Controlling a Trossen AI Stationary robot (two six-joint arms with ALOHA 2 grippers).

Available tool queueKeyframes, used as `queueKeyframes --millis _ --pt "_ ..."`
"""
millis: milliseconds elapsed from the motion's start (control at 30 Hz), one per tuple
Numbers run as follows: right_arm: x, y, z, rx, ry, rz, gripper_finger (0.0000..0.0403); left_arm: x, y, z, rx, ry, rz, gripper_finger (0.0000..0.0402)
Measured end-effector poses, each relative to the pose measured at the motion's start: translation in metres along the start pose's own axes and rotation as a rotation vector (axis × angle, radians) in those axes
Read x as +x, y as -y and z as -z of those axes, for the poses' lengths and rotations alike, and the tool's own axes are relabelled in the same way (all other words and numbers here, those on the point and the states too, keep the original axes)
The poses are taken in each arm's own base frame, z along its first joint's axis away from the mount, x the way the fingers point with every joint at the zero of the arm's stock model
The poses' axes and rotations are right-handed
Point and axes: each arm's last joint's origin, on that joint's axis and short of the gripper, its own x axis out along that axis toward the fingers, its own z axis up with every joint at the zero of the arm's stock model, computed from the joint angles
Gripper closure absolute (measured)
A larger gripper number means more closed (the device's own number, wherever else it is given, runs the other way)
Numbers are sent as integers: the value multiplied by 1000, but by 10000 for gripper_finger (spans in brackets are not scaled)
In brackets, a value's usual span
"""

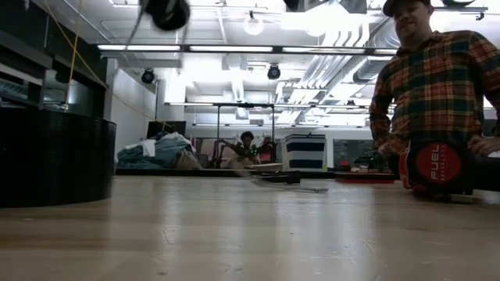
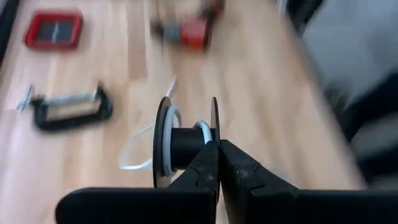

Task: Coil cords
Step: Uncoil the white wire

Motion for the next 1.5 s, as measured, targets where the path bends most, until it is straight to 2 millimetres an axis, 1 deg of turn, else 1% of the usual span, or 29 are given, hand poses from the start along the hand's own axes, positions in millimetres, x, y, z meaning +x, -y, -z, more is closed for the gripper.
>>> queueKeyframes --millis 133,267,400,500,600,700,800,900,933,1100,1300,1400,1500 --pt "-2 11 -3 74 35 -142 277 21 12 -4 235 -108 -80 401" --pt "-3 24 0 134 20 -214 277 43 22 -17 528 -209 -195 401" --pt "-4 39 4 150 16 -259 277 52 31 -36 778 -267 -282 401" --pt "-4 54 8 182 12 -307 277 54 38 -51 871 -246 -301 401" --pt "2 68 13 238 -4 -350 277 51 40 -63 887 -210 -324 401" --pt "8 73 17 278 -21 -448 277 48 39 -71 871 -210 -392 401" --pt "11 71 20 294 -40 -570 277 43 37 -74 860 -222 -452 401" --pt "14 63 21 270 -63 -598 277 39 36 -74 833 -231 -497 401" --pt "15 61 21 246 -62 -584 277 37 35 -73 816 -225 -510 401" --pt "25 52 20 108 -51 -394 277 35 35 -74 736 -203 -528 401" --pt "41 42 22 1 -71 -286 277 33 35 -75 703 -190 -559 401" --pt "43 41 24 -39 -91 -238 277 23 34 -78 668 -149 -572 401" --pt "41 46 28 -52 -140 -191 277 12 32 -82 619 -99 -570 401"
